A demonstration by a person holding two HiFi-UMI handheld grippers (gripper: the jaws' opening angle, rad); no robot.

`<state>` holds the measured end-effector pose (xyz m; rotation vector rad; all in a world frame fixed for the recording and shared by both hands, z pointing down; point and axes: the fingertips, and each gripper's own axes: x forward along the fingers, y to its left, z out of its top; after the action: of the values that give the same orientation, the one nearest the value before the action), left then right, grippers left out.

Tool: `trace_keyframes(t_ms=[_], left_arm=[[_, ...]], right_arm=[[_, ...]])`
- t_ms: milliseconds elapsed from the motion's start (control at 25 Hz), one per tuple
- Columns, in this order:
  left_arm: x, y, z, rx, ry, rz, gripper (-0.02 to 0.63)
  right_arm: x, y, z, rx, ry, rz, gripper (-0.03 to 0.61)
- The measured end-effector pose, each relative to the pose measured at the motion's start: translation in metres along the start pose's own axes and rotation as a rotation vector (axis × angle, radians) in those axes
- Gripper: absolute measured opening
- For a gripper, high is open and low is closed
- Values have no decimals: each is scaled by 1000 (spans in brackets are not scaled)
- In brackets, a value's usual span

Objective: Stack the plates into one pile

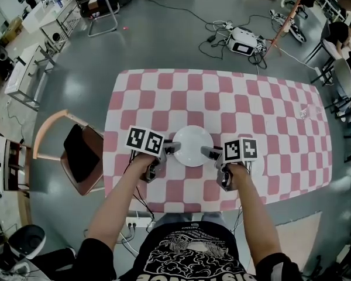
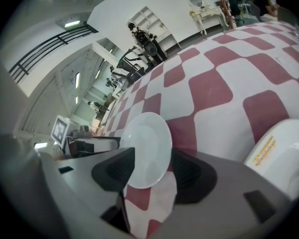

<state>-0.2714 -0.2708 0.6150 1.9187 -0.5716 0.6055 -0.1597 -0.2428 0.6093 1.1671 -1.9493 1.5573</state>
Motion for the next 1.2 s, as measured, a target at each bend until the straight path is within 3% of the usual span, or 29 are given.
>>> trace_keyframes(t_ms=[160,280,400,1200], left_arm=[[0,3,1,-4,7,26,141],[-1,8,0,30,12,76,84],[-4,10,0,62,14,106,60],[-18,-22,16,54,-48,84,37]], right_arm=[[0,-9,0,21,-10,-64,176],[-1,-19,0,29,-14,-134,67],[-2,-19,1,30,-20,-143,64],[-38,-5,14,1,-78,-124,52]])
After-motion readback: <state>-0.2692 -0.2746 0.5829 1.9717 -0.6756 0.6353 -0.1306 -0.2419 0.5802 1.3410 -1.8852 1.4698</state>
